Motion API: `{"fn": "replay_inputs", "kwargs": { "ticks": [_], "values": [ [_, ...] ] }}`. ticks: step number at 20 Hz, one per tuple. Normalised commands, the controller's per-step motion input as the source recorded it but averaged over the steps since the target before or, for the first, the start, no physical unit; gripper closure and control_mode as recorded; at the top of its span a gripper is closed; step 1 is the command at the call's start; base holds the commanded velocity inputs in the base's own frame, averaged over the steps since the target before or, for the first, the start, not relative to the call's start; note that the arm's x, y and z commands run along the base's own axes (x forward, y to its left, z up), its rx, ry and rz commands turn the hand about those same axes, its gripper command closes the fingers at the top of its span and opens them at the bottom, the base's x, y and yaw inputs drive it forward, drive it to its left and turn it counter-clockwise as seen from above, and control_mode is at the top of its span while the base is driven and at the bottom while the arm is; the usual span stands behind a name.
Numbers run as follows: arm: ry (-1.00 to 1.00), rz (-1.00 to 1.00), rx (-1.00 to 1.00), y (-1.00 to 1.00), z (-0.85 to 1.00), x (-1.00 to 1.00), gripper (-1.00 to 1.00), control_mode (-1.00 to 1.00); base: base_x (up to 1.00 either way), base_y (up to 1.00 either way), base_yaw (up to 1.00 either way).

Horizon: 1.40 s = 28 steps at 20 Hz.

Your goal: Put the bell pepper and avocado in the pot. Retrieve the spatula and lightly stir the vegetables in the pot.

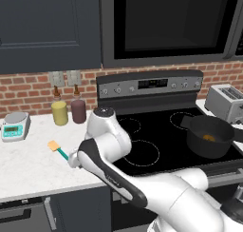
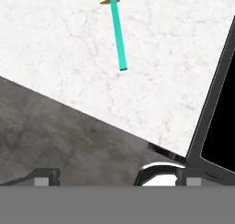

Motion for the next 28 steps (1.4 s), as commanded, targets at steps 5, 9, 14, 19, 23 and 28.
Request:
{"fn": "replay_inputs", "kwargs": {
  "ticks": [5,9,14,19,23,28],
  "values": [
    [0.00,-0.01,-0.02,0.13,-0.24,0.41,-1.00,-1.00,0.00,0.00,0.00],
    [0.00,0.00,-0.01,0.03,-0.14,0.38,-1.00,-1.00,0.00,0.00,0.00],
    [0.00,0.00,-0.02,0.09,-0.14,0.35,-1.00,-1.00,0.00,0.00,0.00],
    [0.00,0.00,0.00,0.19,-0.26,0.25,-1.00,-1.00,0.00,0.00,0.00],
    [0.00,0.00,0.00,0.13,-0.24,0.13,-1.00,-1.00,0.00,0.00,0.00],
    [0.00,0.00,0.00,0.16,-0.36,0.22,-1.00,-1.00,0.00,0.00,0.00]
  ]
}}
